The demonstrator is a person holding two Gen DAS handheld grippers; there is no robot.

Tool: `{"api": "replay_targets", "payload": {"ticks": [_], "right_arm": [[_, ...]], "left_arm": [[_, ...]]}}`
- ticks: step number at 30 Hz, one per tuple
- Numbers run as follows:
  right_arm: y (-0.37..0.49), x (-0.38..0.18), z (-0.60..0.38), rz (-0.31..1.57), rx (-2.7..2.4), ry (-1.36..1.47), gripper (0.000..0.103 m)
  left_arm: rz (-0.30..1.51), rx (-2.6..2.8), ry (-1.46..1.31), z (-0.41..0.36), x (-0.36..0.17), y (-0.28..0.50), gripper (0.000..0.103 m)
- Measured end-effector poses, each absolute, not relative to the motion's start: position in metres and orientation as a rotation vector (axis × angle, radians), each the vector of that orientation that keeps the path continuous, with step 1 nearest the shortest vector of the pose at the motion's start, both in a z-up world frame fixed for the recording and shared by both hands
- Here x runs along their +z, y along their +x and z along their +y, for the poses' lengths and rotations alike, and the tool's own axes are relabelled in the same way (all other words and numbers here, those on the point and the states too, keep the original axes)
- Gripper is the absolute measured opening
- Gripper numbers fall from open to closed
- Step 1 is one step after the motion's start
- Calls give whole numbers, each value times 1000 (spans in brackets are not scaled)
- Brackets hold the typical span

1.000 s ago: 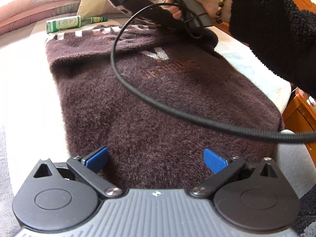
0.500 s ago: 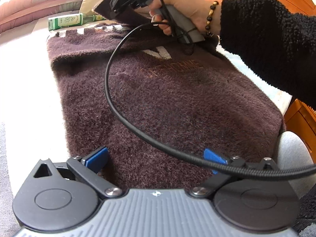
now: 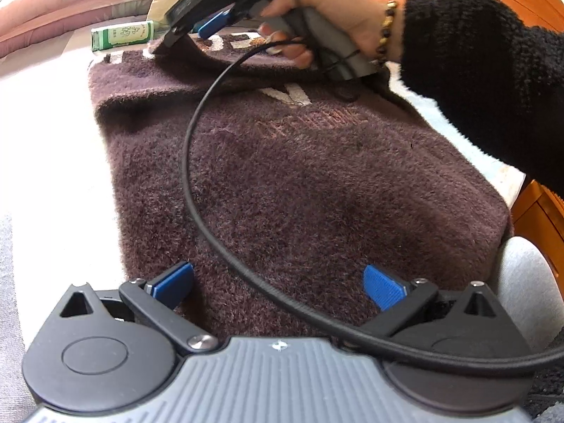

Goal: Fold clothes
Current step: 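Carry the sleeve across the sweater body toward the collar with the right gripper, then open the right gripper to lay the sleeve on the sweater body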

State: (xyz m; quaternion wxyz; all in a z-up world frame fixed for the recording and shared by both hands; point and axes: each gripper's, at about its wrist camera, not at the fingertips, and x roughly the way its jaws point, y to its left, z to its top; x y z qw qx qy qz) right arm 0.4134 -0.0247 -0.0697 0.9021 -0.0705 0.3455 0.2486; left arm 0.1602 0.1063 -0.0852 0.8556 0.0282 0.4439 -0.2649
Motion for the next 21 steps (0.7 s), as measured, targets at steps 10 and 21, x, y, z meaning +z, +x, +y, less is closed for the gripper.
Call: {"api": "replay_targets", "payload": {"ticks": [10, 21], "right_arm": [[376, -35, -130, 631, 318, -282, 69], [278, -77, -293, 685, 7, -39, 103]], "left_arm": [[915, -559, 75, 104, -77, 156, 102], [827, -509, 122, 77, -50, 193, 102]]}}
